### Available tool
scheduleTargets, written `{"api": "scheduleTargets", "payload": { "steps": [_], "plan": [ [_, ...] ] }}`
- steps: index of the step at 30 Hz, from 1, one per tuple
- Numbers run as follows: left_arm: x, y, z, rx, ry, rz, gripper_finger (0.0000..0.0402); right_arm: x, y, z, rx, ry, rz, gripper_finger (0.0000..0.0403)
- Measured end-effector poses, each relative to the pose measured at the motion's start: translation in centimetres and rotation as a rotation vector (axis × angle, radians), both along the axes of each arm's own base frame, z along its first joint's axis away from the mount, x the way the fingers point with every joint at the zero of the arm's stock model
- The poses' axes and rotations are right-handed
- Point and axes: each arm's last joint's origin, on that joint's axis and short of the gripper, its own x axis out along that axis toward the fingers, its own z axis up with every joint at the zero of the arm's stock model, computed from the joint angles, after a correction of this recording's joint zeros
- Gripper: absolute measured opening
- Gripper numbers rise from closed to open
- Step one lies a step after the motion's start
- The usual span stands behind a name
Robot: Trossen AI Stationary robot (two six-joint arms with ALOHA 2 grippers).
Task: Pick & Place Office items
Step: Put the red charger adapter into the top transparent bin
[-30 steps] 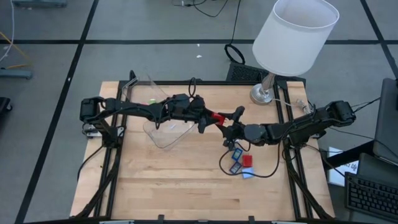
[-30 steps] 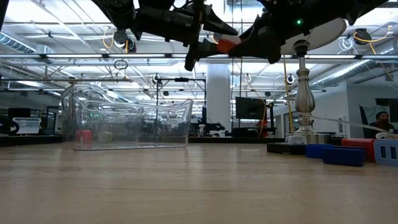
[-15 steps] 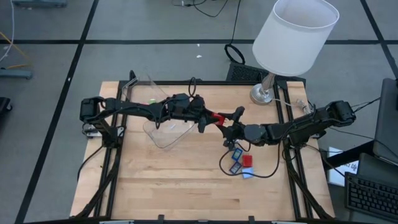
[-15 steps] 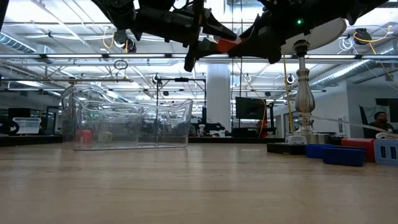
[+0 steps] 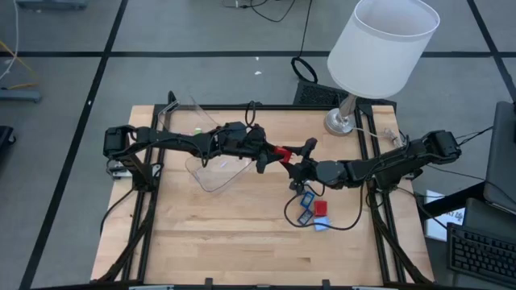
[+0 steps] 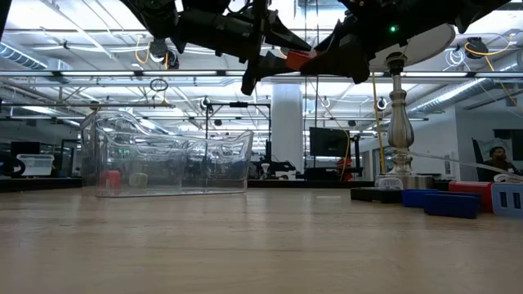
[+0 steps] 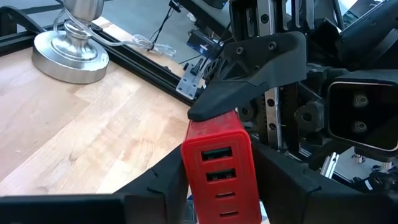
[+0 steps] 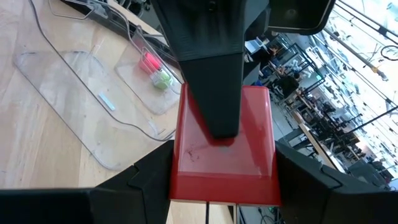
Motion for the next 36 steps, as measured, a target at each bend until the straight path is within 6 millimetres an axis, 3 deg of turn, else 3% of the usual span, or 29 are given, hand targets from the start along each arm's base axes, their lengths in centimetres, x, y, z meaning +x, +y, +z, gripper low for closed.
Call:
{"api": "scheduleTargets", "payload": {
  "steps": [8, 19, 36],
  "plan": [
    [-0.01, 0.04, -0.01, -0.009, 0.001, 0.006, 0.0142, -0.01, -0.01, -0.01, -0.006, 0.004, -0.002, 0.0215],
    [0.00, 0.01, 0.00, 0.001, 0.000, 0.003, 0.0175, 0.00, 0.00, 0.00, 0.000, 0.000, -0.002, 0.0215],
    [-0.01, 0.09, 0.00, 0.002, 0.000, 0.008, 0.0134, -0.01, -0.01, -0.03, -0.009, 0.008, -0.003, 0.0215]
  ]
}}
